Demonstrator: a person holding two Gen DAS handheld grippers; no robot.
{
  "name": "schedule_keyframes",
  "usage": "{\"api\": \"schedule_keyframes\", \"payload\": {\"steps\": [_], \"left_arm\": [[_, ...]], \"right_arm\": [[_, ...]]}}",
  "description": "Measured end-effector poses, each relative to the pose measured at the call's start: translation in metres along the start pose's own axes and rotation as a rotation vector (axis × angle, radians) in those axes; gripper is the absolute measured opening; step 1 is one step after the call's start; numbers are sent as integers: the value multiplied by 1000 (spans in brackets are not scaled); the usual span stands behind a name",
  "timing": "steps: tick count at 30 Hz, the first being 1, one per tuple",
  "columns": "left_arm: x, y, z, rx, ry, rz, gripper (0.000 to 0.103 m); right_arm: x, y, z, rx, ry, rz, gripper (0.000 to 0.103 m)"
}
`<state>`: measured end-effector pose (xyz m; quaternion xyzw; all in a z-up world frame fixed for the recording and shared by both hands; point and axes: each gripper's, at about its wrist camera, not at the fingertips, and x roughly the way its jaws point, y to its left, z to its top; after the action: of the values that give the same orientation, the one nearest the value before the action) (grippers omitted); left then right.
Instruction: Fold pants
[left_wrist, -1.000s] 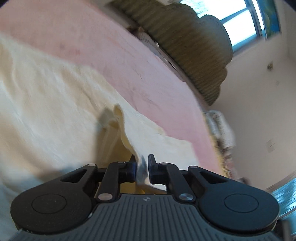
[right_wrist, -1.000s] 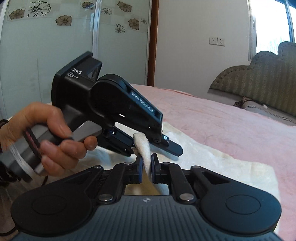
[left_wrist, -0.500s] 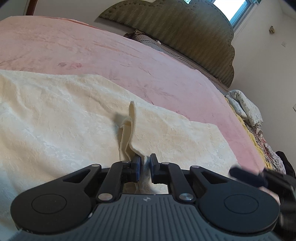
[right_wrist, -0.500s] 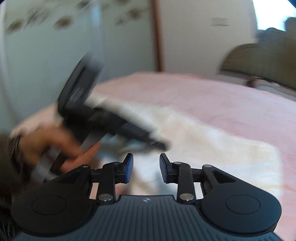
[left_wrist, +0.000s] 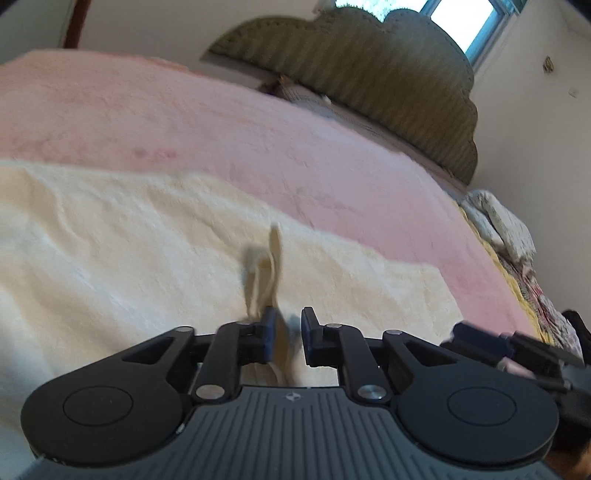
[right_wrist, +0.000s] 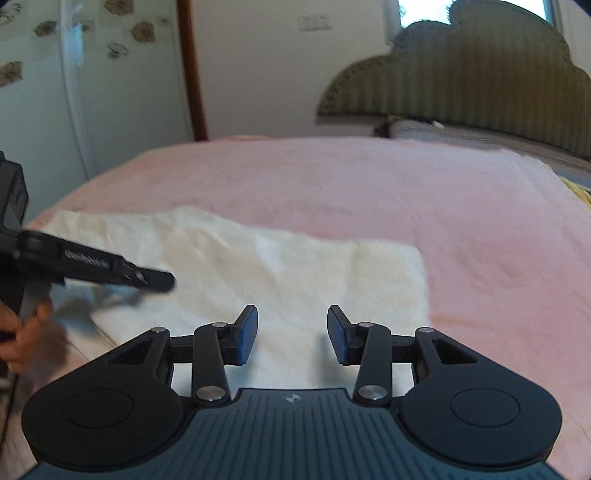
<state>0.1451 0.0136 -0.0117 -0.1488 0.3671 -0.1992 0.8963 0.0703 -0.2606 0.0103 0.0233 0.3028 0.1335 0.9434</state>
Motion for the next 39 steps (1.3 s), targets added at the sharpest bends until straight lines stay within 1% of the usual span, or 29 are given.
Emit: {"api": "schedule_keyframes", "payload": {"steps": [2, 3, 4, 5, 6, 7, 8, 10, 11, 13, 16, 18, 19, 20, 21, 22, 23, 24, 25, 26, 28, 30, 31, 32, 34, 35, 36, 37, 39], "left_arm": [[-9, -3, 12, 30, -64, 25, 23], [-11, -5, 18, 40, -74, 15, 23], [-10, -9, 25, 48, -72, -17, 24], [-8, -12, 31, 56, -64, -57, 27], [-4, -15, 35, 63, -53, -90, 37], [5, -18, 38, 71, -39, -122, 43], [14, -20, 40, 77, -24, -124, 52], [41, -21, 39, 74, 39, -56, 53], [55, -18, 38, 67, 59, -36, 53], [66, -13, 35, 65, 67, 2, 52], [48, -9, 30, 48, 13, -4, 52], [31, -9, 27, 85, -36, 21, 52], [23, -10, 26, 102, -61, 34, 53], [17, -12, 25, 117, -74, 38, 57], [15, -13, 23, 129, -72, 32, 62], [15, -14, 22, 136, -57, 22, 63], [17, -15, 20, 135, -38, 21, 63], [18, -14, 18, 126, -25, 31, 63], [18, -12, 17, 115, -19, 39, 63], [16, -10, 15, 107, -21, 41, 63], [9, -6, 11, 109, -34, 60, 65], [3, -1, 8, 112, -40, 115, 72], [1, 1, 6, 121, -40, 136, 73], [-2, 2, 4, 134, -39, 155, 74], [-7, 5, 0, 162, -35, 196, 75], [-9, 6, -1, 174, -35, 212, 77], [-12, 7, -3, 187, -38, 225, 79], [-16, 9, -4, 206, -43, 238, 81], [-20, 10, -8, 241, -53, 268, 91]], "right_arm": [[7, 21, 5, -40, -3, 74, 41], [14, 37, 5, -73, 8, 114, 41], [21, 49, 4, -102, 22, 141, 41], [29, 64, 0, -138, 42, 163, 41], [36, 77, -5, -172, 63, 172, 41], [44, 90, -12, -212, 74, 144, 41], [45, 99, -18, -248, 44, 94, 41], [45, 106, -22, -285, 27, 57, 41], [45, 107, -22, -284, 27, 55, 41], [45, 102, -23, -259, 26, 69, 41], [42, 90, -17, -195, 54, 120, 41], [37, 74, -8, -148, 59, 143, 41], [35, 62, -1, -123, 50, 114, 41], [34, 51, 5, -109, 41, 66, 41], [34, 40, 11, -99, 40, 19, 41], [36, 30, 17, -89, 50, -20, 41], [43, 21, 23, -79, 79, -42, 46], [51, 15, 25, -74, 121, -46, 62], [62, 11, 24, -79, 164, -58, 70], [70, 11, 20, -92, 182, -84, 75], [63, 21, 17, -105, 154, -109, 76], [44, 41, 14, -136, 95, -73, 76], [37, 50, 12, -143, 76, -55, 76], [35, 60, 10, -157, 74, -36, 77], [40, 73, -2, -208, 129, -7, 79], [47, 77, -9, -237, 140, -24, 84], [48, 73, -14, -223, 108, -44, 94], [50, 68, -14, -194, 114, -51, 96], [50, 58, -12, -129, 129, -30, 97]]}}
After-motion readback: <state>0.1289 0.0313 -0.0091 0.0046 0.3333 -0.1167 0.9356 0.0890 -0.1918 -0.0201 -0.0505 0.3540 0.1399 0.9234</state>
